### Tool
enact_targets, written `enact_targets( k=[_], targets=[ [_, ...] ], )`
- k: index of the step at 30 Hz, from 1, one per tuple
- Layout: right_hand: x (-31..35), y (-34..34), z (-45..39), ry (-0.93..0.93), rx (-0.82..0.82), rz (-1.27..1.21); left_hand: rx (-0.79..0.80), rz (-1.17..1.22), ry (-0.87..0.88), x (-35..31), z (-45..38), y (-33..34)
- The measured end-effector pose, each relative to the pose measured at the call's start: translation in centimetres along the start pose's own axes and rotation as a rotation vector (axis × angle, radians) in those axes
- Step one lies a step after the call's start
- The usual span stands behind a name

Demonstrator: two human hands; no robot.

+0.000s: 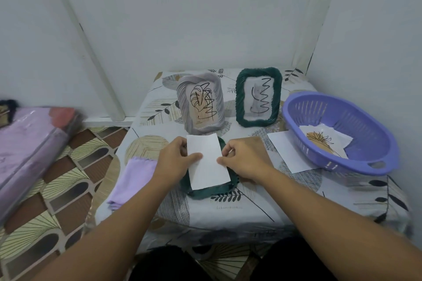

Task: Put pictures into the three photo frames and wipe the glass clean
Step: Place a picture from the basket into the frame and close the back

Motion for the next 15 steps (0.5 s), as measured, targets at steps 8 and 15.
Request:
enact_targets(
  k=[8, 15],
  targets=[
    [-0.9, 1.4, -1.0, 0.011, 0.084, 0.000, -0.006, -0.060, 0.097, 0.1, 0.5, 0.3],
    [-1.1, 0.9, -1.2, -0.002, 0.074, 0.044, -0.080, -0.135, 0.201, 0.7, 1.6, 0.1]
  ],
)
Point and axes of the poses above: each hand's wrist, its own z-axis away from the middle knuckle, its own y-axis out of the palm, x = y × z, the point moved 7 cm from there along -z, towards the middle knuckle, and after that the axes turned 10 degrees about x, right-handed, at the moved point
